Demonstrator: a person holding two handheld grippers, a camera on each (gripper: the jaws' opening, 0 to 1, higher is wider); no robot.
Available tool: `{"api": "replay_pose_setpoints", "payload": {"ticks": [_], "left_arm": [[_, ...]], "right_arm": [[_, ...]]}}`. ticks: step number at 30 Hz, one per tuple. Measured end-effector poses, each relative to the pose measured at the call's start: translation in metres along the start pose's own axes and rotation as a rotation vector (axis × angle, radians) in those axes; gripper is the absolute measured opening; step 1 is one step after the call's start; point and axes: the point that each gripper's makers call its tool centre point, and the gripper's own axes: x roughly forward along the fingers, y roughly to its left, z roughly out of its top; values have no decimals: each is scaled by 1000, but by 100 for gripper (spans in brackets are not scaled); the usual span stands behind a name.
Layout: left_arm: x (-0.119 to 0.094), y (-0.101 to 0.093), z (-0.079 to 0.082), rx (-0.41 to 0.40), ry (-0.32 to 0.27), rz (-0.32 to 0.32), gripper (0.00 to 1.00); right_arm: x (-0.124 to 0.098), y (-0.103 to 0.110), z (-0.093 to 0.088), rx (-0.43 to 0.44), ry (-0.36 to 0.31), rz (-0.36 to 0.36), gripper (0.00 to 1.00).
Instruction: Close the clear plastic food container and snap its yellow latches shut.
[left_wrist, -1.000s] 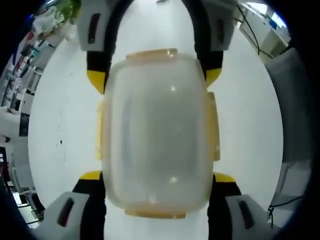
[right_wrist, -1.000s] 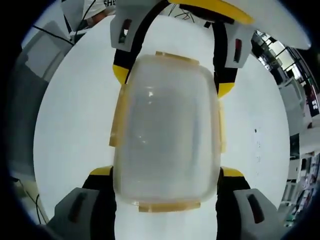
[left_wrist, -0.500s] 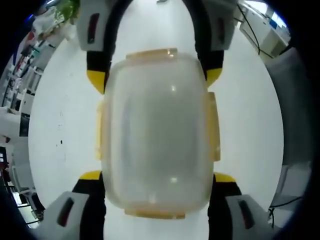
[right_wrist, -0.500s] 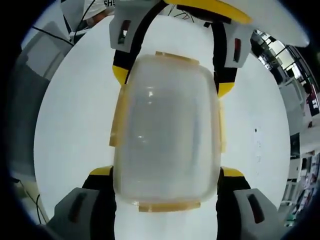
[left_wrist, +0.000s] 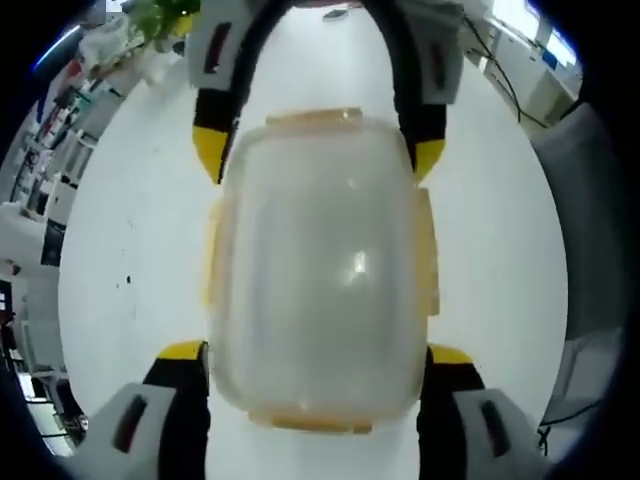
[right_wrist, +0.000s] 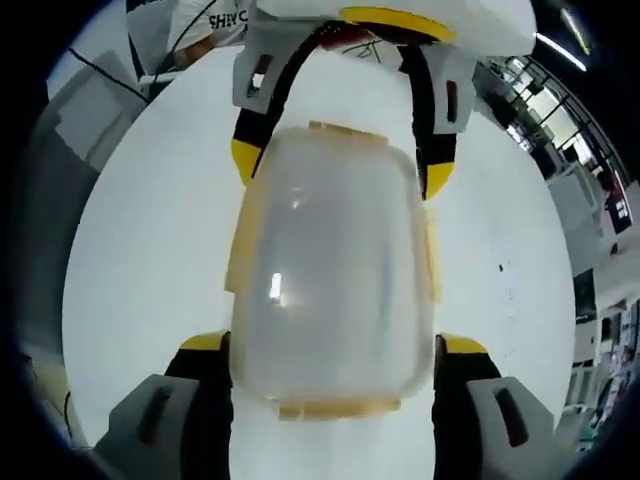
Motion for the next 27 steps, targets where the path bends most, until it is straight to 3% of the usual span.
{"api": "replay_pose_setpoints", "payload": {"ticks": [2, 5, 7, 12, 16, 19, 24, 27], "left_arm": [[-2, 1, -2, -35, -36, 22, 86], [-2, -3, -5, -97, -106, 41, 87], [-2, -4, -9, -107, -113, 58, 88], [-3, -6, -10, -205, -221, 138, 88], [-7, -2, -12, -285, -304, 248, 89], [-7, -6, -14, -376, -356, 270, 91], [-3, -17, -15, -512, -438, 251, 92], [-7, -16, -14, -580, -493, 288, 94]], "right_arm": [[-2, -3, 2, 25, -52, -28, 81], [-4, -2, 1, 141, -128, -42, 81], [-6, -4, 2, 178, -174, -71, 83], [-11, -7, 5, 292, -293, -115, 84], [-19, -13, 12, 405, -422, -166, 86], [-20, -12, 12, 487, -467, -173, 90], [-18, 0, 11, 530, -508, -181, 97], [-16, 7, 11, 568, -532, -181, 99]]}}
